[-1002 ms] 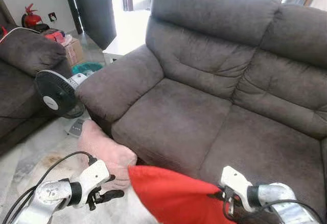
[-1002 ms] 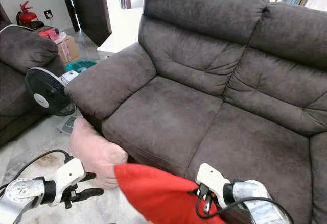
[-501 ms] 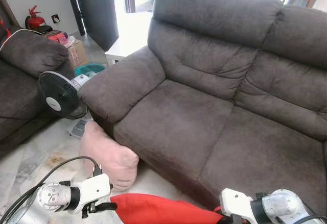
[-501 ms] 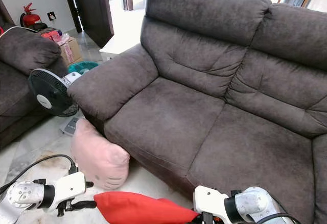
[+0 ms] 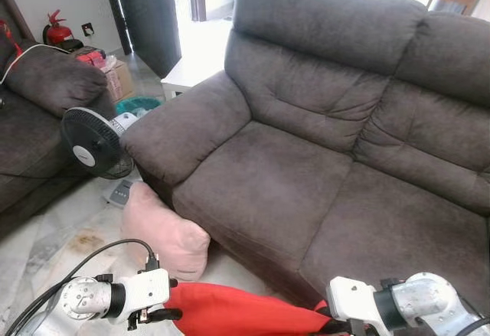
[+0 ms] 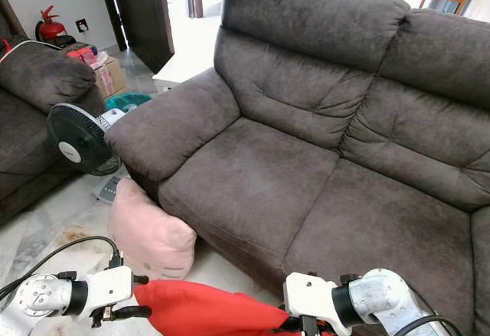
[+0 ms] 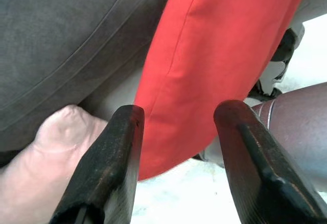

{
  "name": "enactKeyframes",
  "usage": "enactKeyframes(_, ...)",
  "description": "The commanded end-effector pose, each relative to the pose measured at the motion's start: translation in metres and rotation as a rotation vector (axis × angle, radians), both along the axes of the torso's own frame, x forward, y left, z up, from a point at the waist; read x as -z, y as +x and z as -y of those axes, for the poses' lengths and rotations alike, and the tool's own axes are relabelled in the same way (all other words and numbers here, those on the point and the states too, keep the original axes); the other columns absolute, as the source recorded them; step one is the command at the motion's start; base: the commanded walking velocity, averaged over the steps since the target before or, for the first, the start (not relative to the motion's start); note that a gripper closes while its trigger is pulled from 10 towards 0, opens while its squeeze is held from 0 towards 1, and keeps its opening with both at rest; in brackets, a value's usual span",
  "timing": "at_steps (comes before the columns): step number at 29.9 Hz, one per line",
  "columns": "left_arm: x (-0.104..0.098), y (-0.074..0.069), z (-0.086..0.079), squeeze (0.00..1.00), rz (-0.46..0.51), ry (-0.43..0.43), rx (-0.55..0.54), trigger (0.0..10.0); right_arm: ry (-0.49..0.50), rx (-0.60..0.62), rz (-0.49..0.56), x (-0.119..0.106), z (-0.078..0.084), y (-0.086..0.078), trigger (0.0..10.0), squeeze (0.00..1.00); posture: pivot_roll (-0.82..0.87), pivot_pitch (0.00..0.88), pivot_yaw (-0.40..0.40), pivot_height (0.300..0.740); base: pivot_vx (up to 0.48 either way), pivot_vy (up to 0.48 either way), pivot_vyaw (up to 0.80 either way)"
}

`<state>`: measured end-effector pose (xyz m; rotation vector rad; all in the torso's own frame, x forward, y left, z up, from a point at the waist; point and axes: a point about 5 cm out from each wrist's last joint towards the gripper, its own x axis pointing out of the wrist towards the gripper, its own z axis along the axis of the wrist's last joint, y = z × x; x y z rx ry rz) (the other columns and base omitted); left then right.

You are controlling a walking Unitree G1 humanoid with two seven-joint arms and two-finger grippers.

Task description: Move the pillow to the sofa from floor

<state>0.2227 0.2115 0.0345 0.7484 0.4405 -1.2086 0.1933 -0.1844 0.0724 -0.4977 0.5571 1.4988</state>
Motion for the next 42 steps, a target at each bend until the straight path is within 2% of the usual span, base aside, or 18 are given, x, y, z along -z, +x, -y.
enactKeyframes(1, 0.002, 0.001, -0.002, 0.00, 0.011, 0.031, 0.026, 10.0, 0.079, -0.066, 0.049, -0.019, -0.011, 0.000, 10.0, 0.00, 0.11, 0.000, -0.044, 0.740, 0.000, 0.000, 0.00)
enactKeyframes(5, 0.003, 0.001, 0.000, 0.00, -0.014, 0.022, 0.038, 10.0, 0.064, -0.101, 0.041, -0.021, -0.011, -0.006, 10.0, 0.00, 0.10, 0.003, -0.043, 0.740, 0.000, 0.000, 0.00)
enactKeyframes(6, 0.003, 0.001, 0.001, 1.00, -0.016, 0.015, 0.046, 10.0, 0.062, -0.104, 0.041, -0.022, -0.010, -0.006, 10.0, 0.00, 0.10, 0.003, -0.043, 0.740, 0.000, 0.000, 0.00)
enactKeyframes(21, 0.007, 0.001, -0.004, 1.00, -0.035, 0.047, 0.093, 10.0, 0.070, -0.158, 0.053, -0.035, -0.017, -0.013, 10.0, 0.00, 0.09, 0.010, -0.043, 0.740, 0.000, 0.000, 0.00)
enactKeyframes(29, 0.010, 0.011, -0.005, 1.00, 0.061, 0.077, 0.065, 10.0, 0.069, -0.175, 0.061, -0.042, -0.017, -0.015, 10.0, 0.00, 0.09, 0.010, -0.047, 0.740, 0.000, 0.000, 0.00)
enactKeyframes(30, 0.010, 0.012, -0.005, 0.07, 0.075, 0.080, 0.062, 10.0, 0.068, -0.176, 0.061, -0.042, -0.017, -0.016, 10.0, 0.00, 0.09, 0.010, -0.048, 0.740, 0.000, 0.000, 0.00)
enactKeyframes(31, 0.010, 0.012, -0.005, 0.07, 0.075, 0.080, 0.062, 10.0, 0.068, -0.176, 0.061, -0.042, -0.017, -0.016, 10.0, 0.00, 0.09, 0.010, -0.048, 0.740, 0.000, 0.000, 0.00)
enactKeyframes(32, 0.009, 0.015, -0.005, 0.00, 0.100, 0.083, 0.055, 10.0, 0.067, -0.178, 0.061, -0.043, -0.017, -0.016, 10.0, 0.00, 0.08, 0.010, -0.048, 0.740, 0.000, 0.000, 0.00)
enactKeyframes(34, 0.009, 0.016, -0.005, 0.00, 0.114, 0.076, 0.042, 10.0, 0.067, -0.178, 0.062, -0.043, -0.018, -0.016, 10.0, 0.00, 0.08, 0.009, -0.048, 0.740, 0.000, 0.000, 0.00)
enactKeyframes(37, 0.013, 0.013, -0.003, 0.00, 0.072, 0.053, 0.048, 10.0, 0.068, -0.182, 0.064, -0.045, -0.018, -0.017, 10.0, 0.00, 0.08, 0.011, -0.049, 0.740, 0.000, 0.000, 0.00)
enactKeyframes(42, 0.021, 0.011, 0.000, 0.00, 0.062, 0.049, 0.043, 10.0, 0.069, -0.183, 0.064, -0.048, -0.018, -0.018, 10.0, 0.00, 0.07, 0.013, -0.053, 0.740, 0.000, 0.000, 0.00)
